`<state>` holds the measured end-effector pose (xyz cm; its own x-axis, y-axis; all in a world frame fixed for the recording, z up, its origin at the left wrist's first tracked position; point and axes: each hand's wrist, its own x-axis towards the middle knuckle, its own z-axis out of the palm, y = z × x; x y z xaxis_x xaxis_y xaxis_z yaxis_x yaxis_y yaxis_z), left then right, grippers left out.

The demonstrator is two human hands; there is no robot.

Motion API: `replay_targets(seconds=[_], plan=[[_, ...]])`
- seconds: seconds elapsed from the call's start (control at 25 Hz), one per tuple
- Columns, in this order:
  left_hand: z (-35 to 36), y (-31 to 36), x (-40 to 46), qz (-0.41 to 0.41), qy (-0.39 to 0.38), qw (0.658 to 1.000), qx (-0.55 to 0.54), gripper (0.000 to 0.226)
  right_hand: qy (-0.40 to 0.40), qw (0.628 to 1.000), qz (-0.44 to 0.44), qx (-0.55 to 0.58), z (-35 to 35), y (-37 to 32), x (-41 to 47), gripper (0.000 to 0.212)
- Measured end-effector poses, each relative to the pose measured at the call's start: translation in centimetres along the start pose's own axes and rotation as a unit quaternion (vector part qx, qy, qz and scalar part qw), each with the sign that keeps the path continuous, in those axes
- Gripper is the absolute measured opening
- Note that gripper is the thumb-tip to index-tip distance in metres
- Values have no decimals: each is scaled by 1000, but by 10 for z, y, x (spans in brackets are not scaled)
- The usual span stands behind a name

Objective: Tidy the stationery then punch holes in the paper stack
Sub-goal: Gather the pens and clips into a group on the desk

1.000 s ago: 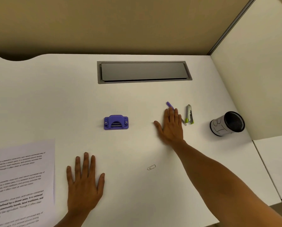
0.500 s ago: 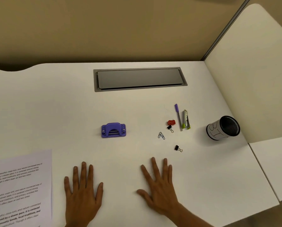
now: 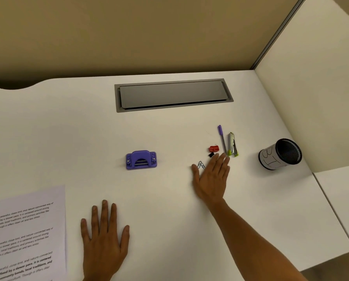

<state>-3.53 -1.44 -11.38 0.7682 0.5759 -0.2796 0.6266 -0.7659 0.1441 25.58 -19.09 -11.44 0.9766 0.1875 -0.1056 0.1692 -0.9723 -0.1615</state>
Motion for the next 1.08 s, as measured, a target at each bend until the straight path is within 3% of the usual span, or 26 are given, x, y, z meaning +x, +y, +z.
replay_targets(seconds=[0.2, 0.32, 0.4, 0.52, 0.68, 0.8, 1.08], plan=[[2, 0, 2, -2, 3, 1000, -3, 81, 10, 1000, -23, -17, -8, 4, 50, 102], [2, 0, 1, -2, 3, 1000, -2, 81, 34, 997, -51, -49, -16, 5, 58, 94], [1, 0, 0, -3, 0, 1000, -1, 81, 57, 990, -121, -34, -16, 5, 42, 87], [2, 0, 2, -7, 3, 1000, 0, 82, 23, 949, -313, 13, -5, 18, -5, 83], [3, 0, 3, -6, 0, 1000, -7, 81, -77, 914, -397, -11, 2, 42, -36, 86], [3, 1, 3, -6, 4, 1000, -6, 81, -99, 911, -396, -62, -6, 43, -10, 87], [2, 3, 4, -10, 19, 1000, -11, 80, -101, 939, -322, -63, -18, 31, 55, 92]])
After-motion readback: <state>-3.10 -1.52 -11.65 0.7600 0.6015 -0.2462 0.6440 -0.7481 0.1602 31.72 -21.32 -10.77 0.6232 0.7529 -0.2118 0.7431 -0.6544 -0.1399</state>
